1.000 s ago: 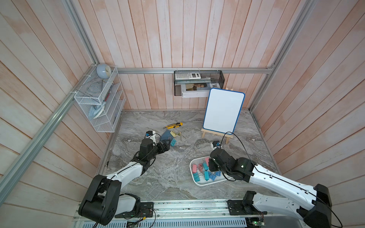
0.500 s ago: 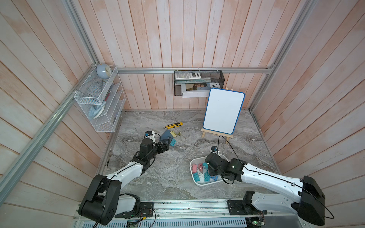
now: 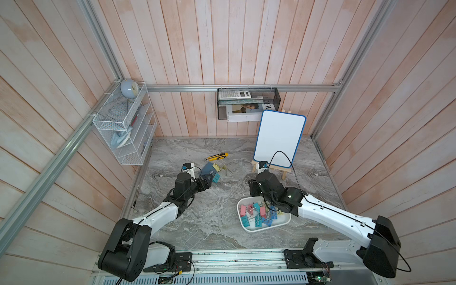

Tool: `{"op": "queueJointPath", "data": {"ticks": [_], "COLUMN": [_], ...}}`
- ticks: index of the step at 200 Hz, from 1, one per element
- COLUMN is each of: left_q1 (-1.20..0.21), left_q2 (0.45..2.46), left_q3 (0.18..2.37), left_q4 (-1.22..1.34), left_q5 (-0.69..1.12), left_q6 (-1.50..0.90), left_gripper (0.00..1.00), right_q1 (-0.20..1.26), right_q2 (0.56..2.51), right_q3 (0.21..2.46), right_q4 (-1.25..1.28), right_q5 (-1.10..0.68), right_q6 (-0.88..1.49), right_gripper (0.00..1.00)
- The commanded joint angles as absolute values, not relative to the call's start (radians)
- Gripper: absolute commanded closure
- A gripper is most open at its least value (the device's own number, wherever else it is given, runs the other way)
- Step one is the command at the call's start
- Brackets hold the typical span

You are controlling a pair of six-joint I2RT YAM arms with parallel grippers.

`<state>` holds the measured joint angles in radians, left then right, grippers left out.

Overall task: Put the binder clips in the storage box
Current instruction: Pick up the binder clip at the center of the board.

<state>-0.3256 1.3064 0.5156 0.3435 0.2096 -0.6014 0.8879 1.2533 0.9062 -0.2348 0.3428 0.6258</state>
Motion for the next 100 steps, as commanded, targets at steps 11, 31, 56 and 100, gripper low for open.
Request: {"op": "queueJointPath", "data": {"ticks": [11, 31, 56, 100], "left_q1": [-0.382, -0.409, -0.407, -0.34], "left_q2": [1.397, 1.466, 1.524, 1.651], "left_q3": [0.637, 0.719, 0.759, 0.815], "left_q4": [0.314, 0.231, 0.205, 0.25], "left_q5": [0.241, 0.161, 0.107, 0.198], "left_q6": [-0.549, -0.557, -0.556, -0.6], "left_gripper": [0.51, 0.59, 0.61, 0.62], "right_q1": [0.885, 0.885, 0.886, 0.886], "right_q2": [1.253, 1.224, 1.151, 1.026], "right_q3": [0.907, 0.879, 0.831, 0.745], "right_q4": [-0.115, -0.104, -0.122, -0.122], "right_q5": [0.282, 0.262, 0.254, 0.236], "right_q6": [0.604, 0.616, 0.636, 0.663], "right_gripper": [0.58, 0.57, 0.56, 0.51]}}
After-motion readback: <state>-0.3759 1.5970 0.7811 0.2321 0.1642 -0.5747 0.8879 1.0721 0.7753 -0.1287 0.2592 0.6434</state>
